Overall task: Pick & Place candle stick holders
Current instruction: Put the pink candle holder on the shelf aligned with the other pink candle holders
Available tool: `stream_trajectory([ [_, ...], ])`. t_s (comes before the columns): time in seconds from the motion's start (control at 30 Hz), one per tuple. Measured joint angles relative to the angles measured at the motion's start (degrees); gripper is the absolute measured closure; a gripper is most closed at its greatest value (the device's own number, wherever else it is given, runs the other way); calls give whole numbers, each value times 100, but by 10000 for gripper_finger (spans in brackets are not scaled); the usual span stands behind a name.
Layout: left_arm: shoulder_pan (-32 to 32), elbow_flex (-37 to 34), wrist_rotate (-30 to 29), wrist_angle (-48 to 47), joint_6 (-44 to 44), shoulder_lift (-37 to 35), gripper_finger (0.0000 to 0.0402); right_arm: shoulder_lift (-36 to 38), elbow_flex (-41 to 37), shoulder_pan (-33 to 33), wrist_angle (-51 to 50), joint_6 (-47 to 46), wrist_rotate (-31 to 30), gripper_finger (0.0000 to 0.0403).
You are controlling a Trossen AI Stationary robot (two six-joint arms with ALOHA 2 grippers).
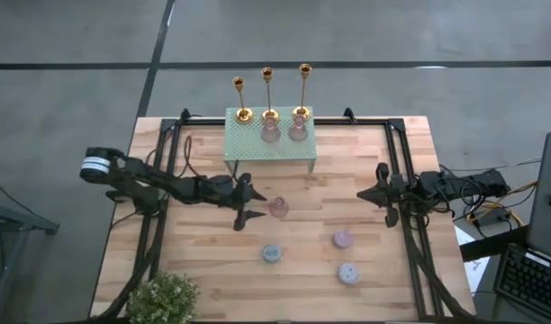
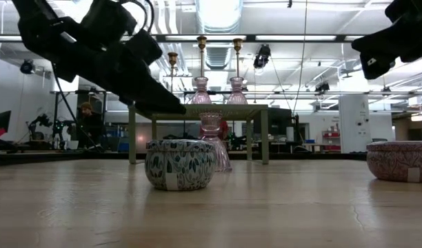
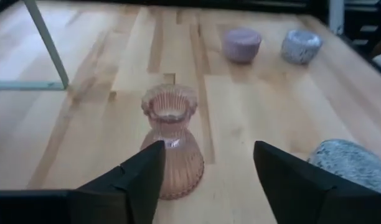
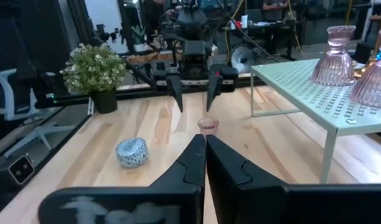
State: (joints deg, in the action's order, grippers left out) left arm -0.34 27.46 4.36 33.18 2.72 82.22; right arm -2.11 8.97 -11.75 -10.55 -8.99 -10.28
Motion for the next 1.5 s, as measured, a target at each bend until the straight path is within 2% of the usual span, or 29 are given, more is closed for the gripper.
stream_trajectory([
  [0.2,0,284,-625,-10,234,542,111,63,-1,0,9,-3,0,394],
  [0.37,-4,533,-548,-7,315,911,100,61,13,0,7,-109,2,394],
  [0.8,-11,1309,-546,-16,315,1722,102,50,-9,0,-30,-92,-1,394],
  [1.0,-11,1415,-546,-18,278,1805,131,47,-11,0,-37,-92,-4,394],
  [1.5,-9,1392,-549,-16,302,1803,265,2,-15,0,-35,-90,-17,394],
])
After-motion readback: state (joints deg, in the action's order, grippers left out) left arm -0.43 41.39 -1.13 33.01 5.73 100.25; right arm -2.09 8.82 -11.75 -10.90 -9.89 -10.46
